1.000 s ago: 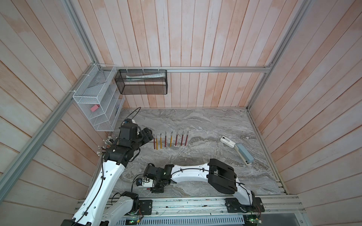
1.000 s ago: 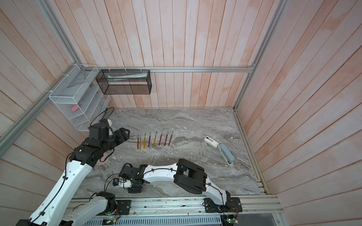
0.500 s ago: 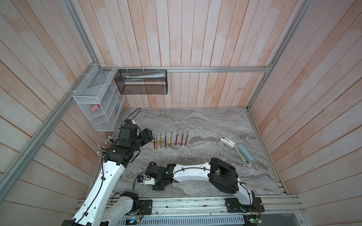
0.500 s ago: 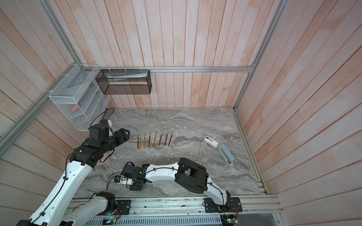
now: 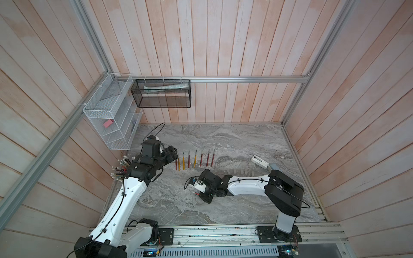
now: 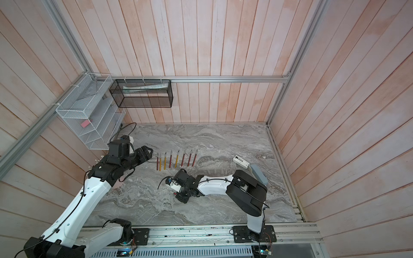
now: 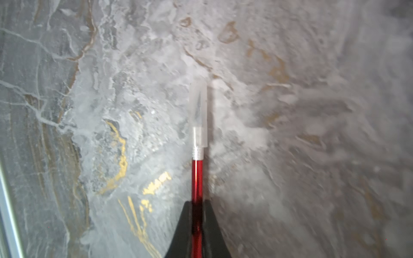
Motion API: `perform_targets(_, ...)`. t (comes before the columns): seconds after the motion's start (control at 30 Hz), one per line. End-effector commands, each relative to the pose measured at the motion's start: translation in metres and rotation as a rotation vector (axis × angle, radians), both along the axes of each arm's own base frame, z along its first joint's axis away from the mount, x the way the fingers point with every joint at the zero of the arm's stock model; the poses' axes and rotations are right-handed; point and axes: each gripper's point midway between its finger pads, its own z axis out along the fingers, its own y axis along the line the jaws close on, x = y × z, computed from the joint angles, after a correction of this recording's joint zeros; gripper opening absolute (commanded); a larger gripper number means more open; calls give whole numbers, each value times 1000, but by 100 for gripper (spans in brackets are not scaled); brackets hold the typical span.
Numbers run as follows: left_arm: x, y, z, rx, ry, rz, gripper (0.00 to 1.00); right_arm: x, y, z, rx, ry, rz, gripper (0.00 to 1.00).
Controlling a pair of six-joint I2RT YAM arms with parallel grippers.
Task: Remove protective caps from carving knives
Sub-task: Pick up the carving knife from the center of the board.
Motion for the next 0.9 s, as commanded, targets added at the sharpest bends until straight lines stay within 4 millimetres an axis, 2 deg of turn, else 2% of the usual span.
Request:
perform_targets(0.0,7,-9,-2,-22,-36,-52,81,13,2,30,172,62,-97,0)
perform_targets(0.17,7,-31,-8,-92,-61,-164,74,39,-12,73,372,101,-208,0)
perform_targets(0.3,2,-56,-14,-184,-83,-282,66,59,-22,114,549,122,-267,0)
perform_targets(0.5,-14,-100,-3,-233,-181,-451,64,86,-46,165,767,152,-347,0)
perform_targets(0.63,-29,-134,2,-282,-220,-574,64,101,-63,189,876,189,-407,0)
perform_targets(0.87,-43,-174,-4,-299,-208,-693,58,108,-75,207,962,256,-459,0)
